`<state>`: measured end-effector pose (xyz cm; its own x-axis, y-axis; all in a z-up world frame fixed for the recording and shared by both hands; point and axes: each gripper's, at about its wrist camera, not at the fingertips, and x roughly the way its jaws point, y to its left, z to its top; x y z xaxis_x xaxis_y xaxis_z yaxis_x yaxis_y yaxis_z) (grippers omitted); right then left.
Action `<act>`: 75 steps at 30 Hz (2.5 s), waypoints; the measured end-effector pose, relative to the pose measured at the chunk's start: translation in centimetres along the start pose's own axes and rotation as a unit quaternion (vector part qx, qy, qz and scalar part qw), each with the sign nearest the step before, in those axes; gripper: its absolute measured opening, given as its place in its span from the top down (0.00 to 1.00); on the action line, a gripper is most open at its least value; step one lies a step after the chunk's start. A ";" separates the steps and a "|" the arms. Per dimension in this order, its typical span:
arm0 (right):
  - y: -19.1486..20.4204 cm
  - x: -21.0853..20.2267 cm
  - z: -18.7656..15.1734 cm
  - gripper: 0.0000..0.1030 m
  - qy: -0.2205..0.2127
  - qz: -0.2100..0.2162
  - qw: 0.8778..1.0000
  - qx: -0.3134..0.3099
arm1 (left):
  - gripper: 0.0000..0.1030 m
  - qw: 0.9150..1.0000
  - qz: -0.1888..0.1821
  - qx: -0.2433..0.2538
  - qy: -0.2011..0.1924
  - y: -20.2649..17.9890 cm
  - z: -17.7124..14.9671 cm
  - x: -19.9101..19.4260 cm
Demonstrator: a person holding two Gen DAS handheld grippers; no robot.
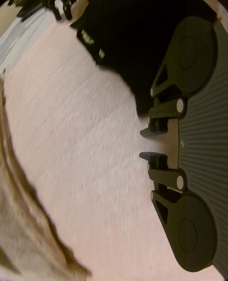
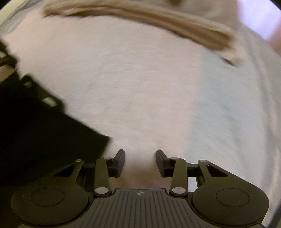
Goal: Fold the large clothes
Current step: 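Fold the hem over onto the collar with both grippers and release, then open both grippers and move them back over the folded black sweater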
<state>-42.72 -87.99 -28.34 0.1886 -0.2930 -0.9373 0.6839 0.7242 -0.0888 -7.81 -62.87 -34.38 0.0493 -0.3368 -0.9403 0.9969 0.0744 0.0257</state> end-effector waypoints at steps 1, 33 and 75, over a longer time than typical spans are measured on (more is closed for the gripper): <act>-0.5 -1.3 -0.5 0.65 -0.007 -0.006 1.000 0.014 | 0.84 1.000 0.003 -0.005 -0.004 0.3 -0.2 -0.7; 21.6 -6.5 -22.9 0.94 -0.051 -0.182 0.880 -0.436 | 0.89 0.895 0.153 0.408 -0.090 -24.4 -29.9 -4.8; 41.8 -11.7 -10.5 0.43 -0.108 -0.052 0.955 -0.271 | 0.45 0.926 0.095 0.359 -0.074 -11.4 -28.3 -13.0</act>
<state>-23.76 -47.71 -24.68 0.3210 -0.4615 -0.8271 0.2529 0.8833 -0.3947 -21.56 -32.74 -32.10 0.1827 -0.5108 -0.8401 0.7507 -0.4793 0.4547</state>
